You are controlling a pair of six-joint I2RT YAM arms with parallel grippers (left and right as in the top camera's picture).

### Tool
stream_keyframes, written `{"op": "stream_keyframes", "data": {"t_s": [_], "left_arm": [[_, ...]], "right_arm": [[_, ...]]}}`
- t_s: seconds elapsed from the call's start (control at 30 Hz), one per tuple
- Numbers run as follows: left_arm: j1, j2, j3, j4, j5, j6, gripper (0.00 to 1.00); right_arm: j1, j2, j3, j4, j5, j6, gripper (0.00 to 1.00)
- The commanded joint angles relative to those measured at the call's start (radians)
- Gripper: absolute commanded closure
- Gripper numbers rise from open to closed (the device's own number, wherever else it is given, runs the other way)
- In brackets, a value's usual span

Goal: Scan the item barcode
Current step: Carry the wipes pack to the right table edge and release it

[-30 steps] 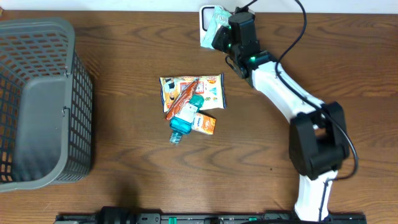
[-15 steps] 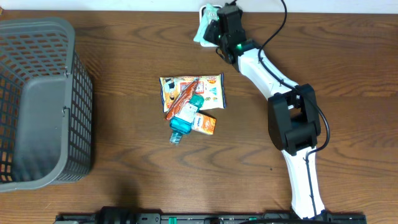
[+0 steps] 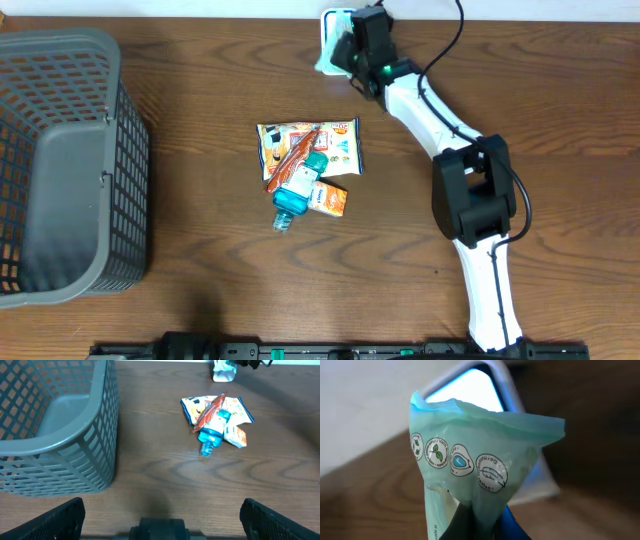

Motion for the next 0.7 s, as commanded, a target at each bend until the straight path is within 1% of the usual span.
{"op": "stream_keyframes", "data": {"t_s": [0.0, 0.07, 0.17, 0.37, 0.47, 0.53, 0.6, 0.67], "left_arm": [[0.005, 0.004, -0.002, -0.075, 0.005, -0.001, 0.01], [0.005, 0.004, -0.002, -0.075, 0.005, -0.001, 0.01], [0.005, 0.004, -0.002, -0.075, 0.005, -0.001, 0.01], [0.005, 0.004, -0.002, -0.075, 0.005, -0.001, 0.01], [0.005, 0.004, -0.002, -0.075, 0.005, -0.001, 0.01], [0.005, 0.004, -0.002, -0.075, 0.005, -0.001, 0.01], [0.005, 0.004, -0.002, -0.075, 0.005, -0.001, 0.01], [0.005, 0.004, -0.002, -0.075, 0.005, -0.001, 0.01]], "right_arm": [[-0.03, -0.067, 0.053, -0.098, 0.03, -0.059, 0.99], [-0.051, -0.121, 0.053, -0.196, 0.057, -0.074, 0.99], [-0.091, -0.215, 0.053, -0.371, 0.151, -0.073, 0.99], [-0.213, -0.341, 0.053, -0.64, 0.492, -0.073, 0.99], [-0.306, -0.347, 0.052, -0.726, 0.645, -0.073, 0.99], [-0.378, -0.337, 0.042, -0.753, 0.718, -0.074, 0.99], [-0.463, -0.321, 0.028, -0.76, 0.758, -0.074, 0.99], [-0.563, -0.293, 0.014, -0.756, 0.758, -0.074, 0.99]]}}
